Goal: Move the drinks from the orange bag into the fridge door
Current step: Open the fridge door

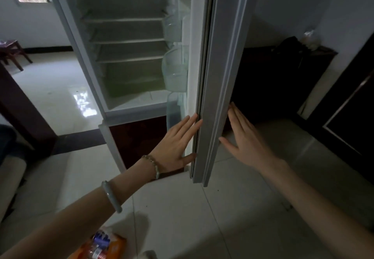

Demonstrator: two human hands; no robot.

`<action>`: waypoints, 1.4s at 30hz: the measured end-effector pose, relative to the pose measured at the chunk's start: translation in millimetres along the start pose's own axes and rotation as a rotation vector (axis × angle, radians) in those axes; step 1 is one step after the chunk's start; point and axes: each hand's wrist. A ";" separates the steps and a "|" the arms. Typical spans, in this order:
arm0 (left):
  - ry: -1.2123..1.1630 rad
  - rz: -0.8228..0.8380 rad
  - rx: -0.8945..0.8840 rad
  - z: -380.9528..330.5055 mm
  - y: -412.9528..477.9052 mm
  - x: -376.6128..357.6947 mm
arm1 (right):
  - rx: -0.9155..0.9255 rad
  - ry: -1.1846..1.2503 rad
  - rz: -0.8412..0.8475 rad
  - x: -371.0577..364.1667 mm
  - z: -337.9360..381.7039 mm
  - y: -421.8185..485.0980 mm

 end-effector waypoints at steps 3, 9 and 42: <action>0.041 -0.007 -0.048 -5.1 17.7 0.3 | -0.050 -0.005 -0.021 5.4 -13.9 -14.4; 0.118 -0.179 -0.001 -3.8 46.2 14.6 | -0.062 -0.144 -0.052 13.1 -29.7 -33.3; 0.341 -0.132 -0.032 10.5 182.2 57.6 | -0.354 -0.233 -0.075 35.6 -82.5 12.6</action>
Point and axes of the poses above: each hand's wrist, its own y-axis towards the middle knuckle, its own x-axis out of the back of the hand, z = x × y, and after that the axes turned 14 degrees about z, right-handed
